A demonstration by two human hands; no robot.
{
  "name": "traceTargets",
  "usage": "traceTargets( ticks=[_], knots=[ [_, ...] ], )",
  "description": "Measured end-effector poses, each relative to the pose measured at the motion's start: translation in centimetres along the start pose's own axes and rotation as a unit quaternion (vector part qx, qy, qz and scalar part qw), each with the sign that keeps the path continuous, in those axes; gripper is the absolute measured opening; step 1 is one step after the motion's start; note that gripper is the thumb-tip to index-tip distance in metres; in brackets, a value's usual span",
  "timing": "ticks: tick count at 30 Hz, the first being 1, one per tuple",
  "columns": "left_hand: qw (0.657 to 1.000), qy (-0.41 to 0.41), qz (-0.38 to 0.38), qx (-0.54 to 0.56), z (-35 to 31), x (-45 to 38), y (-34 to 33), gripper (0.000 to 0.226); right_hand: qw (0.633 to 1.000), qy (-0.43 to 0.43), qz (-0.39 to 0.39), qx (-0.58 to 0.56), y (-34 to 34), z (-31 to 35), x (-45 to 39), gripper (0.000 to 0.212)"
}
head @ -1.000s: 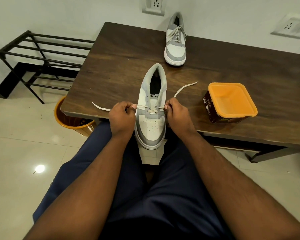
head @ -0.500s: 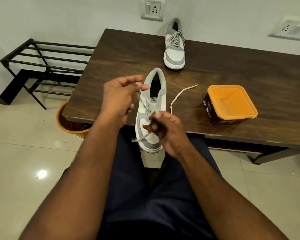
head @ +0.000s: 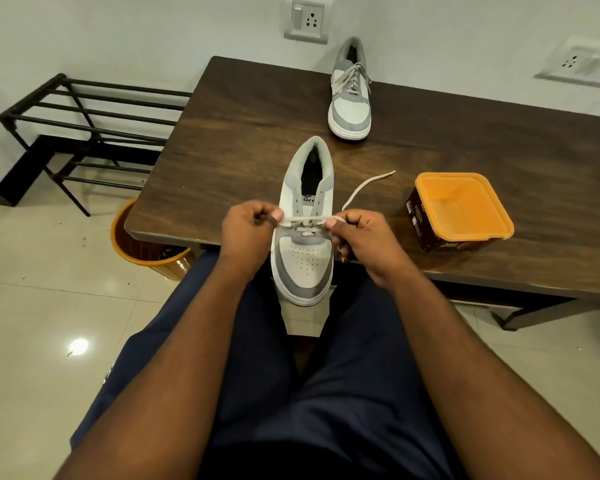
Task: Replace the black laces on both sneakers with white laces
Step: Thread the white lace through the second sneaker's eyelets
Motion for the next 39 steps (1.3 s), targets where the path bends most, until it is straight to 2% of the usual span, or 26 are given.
traceTargets(
  ticks=[2, 3, 5, 7, 9, 13, 17, 20, 25, 30, 34, 36, 39],
  knots=[
    [0.997, -0.003, -0.042, -0.058, 0.4, -0.3, 0.8, 0.021, 1.000, -0.005, -0.016, -0.002, 0.5, -0.3, -0.2, 0.017],
    [0.997, 0.003, -0.037, -0.065, 0.3, -0.1, 0.6, 0.019, 1.000, -0.001, -0.021, 0.014, 0.5, -0.3, -0.4, 0.019],
    [1.000, 0.007, 0.020, -0.007, -0.2, 0.5, -0.4, 0.012, 0.995, 0.026, -0.020, 0.091, 0.0, -0.1, -0.8, 0.022],
    [0.991, -0.001, 0.107, 0.083, -1.1, 1.0, -1.8, 0.028, 0.980, 0.068, -0.006, 0.186, -0.6, 0.5, -1.1, 0.027],
    [0.981, 0.000, 0.161, 0.111, -1.7, 1.0, -2.9, 0.031, 0.967, 0.091, -0.001, 0.240, -0.8, 1.2, -1.4, 0.031],
    [0.990, -0.007, 0.118, 0.083, -1.7, 0.3, -2.7, 0.010, 0.944, 0.118, -0.012, 0.308, -0.5, 2.1, -1.9, 0.024],
    [0.994, -0.005, 0.074, 0.077, -0.7, -0.5, -1.8, 0.010, 0.976, 0.036, -0.097, 0.189, 1.1, 0.6, -3.1, 0.014],
    [0.998, -0.018, 0.059, 0.028, -0.2, -0.5, -1.9, 0.010, 0.971, 0.021, -0.141, 0.191, 0.6, 0.0, -3.5, 0.009],
    [0.997, -0.072, 0.004, 0.004, 0.2, -0.7, -2.4, 0.011, 0.962, 0.013, -0.169, 0.212, -1.9, -0.4, -3.5, 0.030],
    [0.998, -0.059, 0.020, -0.018, 0.6, -0.8, -3.2, 0.012, 0.968, -0.011, -0.173, 0.181, -1.6, -0.7, -3.6, 0.024],
    [0.995, -0.042, 0.068, -0.056, 1.0, -0.9, -3.7, 0.012, 0.979, -0.033, -0.161, 0.124, -1.3, -1.5, -3.3, 0.021],
    [0.993, -0.064, 0.074, -0.063, 1.0, -0.9, -4.0, 0.013, 0.986, -0.046, -0.146, 0.072, -1.4, -1.8, -3.1, 0.023],
    [0.986, -0.138, 0.044, -0.083, 0.5, -0.9, -4.5, 0.016, 0.990, -0.067, -0.122, 0.003, -1.4, -2.0, -3.0, 0.022]
  ],
)
Point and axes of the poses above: each hand's wrist, its own x-axis away from the middle knuckle, its own y-axis out of the back of the hand, z = x × y, the point moved 3 cm from there along -x, towards the middle knuckle, and after that the axes turned 11 degrees about x, right-handed, at the moved point
